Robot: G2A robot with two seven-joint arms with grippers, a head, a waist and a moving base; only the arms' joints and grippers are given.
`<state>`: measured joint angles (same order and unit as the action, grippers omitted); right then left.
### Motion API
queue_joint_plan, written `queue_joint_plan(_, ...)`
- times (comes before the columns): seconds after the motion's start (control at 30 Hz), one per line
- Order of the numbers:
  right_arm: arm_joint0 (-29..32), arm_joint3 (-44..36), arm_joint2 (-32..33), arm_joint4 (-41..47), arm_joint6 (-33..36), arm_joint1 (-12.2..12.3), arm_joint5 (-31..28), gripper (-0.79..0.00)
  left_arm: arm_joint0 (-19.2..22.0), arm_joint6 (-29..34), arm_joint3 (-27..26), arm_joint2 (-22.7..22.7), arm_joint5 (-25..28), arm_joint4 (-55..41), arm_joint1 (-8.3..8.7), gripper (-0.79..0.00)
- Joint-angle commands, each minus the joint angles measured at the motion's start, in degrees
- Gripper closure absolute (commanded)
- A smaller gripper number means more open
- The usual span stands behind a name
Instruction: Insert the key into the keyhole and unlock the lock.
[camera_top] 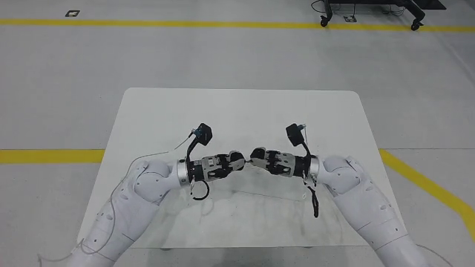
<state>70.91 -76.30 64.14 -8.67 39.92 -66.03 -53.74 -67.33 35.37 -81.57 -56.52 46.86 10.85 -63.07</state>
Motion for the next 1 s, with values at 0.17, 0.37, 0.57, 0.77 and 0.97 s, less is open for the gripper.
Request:
queue_joint_plan(0.17, 0.21, -0.73, -0.24, 2.05, 2.12, 0.70, 0.16, 0.000, -0.01, -0.16, -0.30, 0.24, -0.18, 0.52, 0.06, 0.000)
queue_joint_plan(0.37, 0.49, -0.86, 0.00, 2.53, 1.43, 1.13, -0.11, 0.000, 0.12, -0.66, -0.48, 0.18, -0.54, 1.79, 0.11, -0.785)
queue_joint_plan(0.57, 1.11, -0.23, 0.74, 3.24, -0.73, 1.37, -0.93, 0.000, 0.12, -0.66, -0.48, 0.18, -0.54, 1.79, 0.11, -0.785)
queue_joint_plan(0.77, 1.11, -0.23, 0.74, 3.24, -0.73, 1.37, -0.93, 0.000, 0.24, -1.46, -1.55, -0.17, -2.00, 3.55, 0.13, -0.785)
queue_joint_plan(0.97, 1.11, -0.23, 0.74, 3.24, -0.73, 1.37, -0.93, 0.000, -1.92, -4.01, -8.68, -6.43, -5.47, 9.69, 1.46, -0.785)
